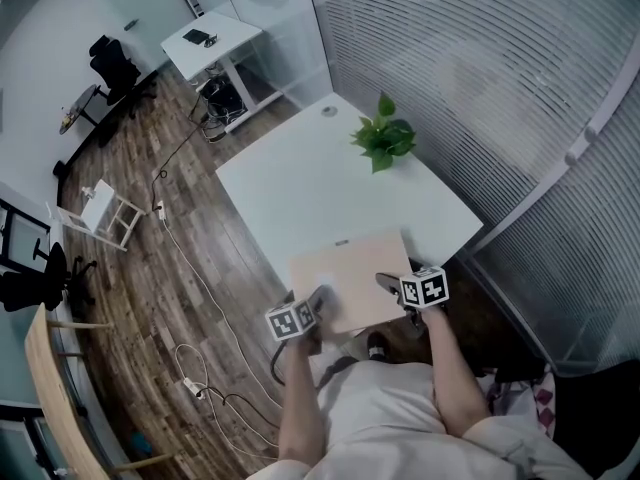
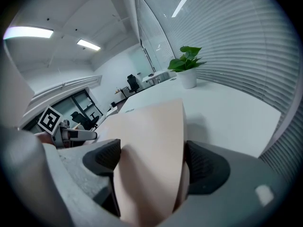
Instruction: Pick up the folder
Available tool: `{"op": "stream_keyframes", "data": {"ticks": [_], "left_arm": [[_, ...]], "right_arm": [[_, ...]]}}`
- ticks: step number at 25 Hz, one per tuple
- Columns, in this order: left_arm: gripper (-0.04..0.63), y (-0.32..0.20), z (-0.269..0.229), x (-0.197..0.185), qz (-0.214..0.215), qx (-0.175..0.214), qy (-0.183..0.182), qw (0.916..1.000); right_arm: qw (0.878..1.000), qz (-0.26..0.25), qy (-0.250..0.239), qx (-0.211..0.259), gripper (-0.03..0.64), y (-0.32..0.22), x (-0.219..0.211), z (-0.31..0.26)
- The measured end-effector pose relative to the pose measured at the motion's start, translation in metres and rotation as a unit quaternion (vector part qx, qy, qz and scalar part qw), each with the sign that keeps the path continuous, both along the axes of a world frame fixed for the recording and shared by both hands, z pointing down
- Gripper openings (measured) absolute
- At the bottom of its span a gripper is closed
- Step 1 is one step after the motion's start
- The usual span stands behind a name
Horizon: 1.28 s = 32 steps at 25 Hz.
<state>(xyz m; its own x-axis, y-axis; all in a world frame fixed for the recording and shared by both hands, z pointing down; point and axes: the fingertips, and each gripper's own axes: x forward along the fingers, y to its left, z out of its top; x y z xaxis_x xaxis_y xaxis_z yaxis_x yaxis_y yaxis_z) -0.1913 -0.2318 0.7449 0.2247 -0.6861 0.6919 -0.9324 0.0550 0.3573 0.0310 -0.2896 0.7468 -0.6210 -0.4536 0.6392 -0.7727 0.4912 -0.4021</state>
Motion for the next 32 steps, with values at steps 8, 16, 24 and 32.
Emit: {"op": "stream_keyframes", "data": {"ticks": [8, 16, 24, 32], "left_arm": [[0.403, -0.003, -0.017, -0.009, -0.033, 0.026, 0.001, 0.9991], [0.403, -0.010, -0.046, -0.019, -0.045, 0.060, -0.034, 0.9966], [0.403, -0.022, -0.082, -0.019, -0.047, 0.106, -0.041, 0.9924], [0.403, -0.026, -0.111, -0.022, -0.045, 0.142, -0.053, 0.9875]], "right_arm": [[0.999, -0.015, 0.002, 0.034, 0.428, -0.009, -0.011, -0.019], [0.998, -0.008, -0.010, 0.066, 0.425, -0.018, -0.017, -0.038], [0.993, 0.001, -0.026, 0.115, 0.425, -0.031, -0.016, -0.077], [0.988, 0.007, -0.044, 0.150, 0.425, -0.033, -0.018, -0.104]]}}
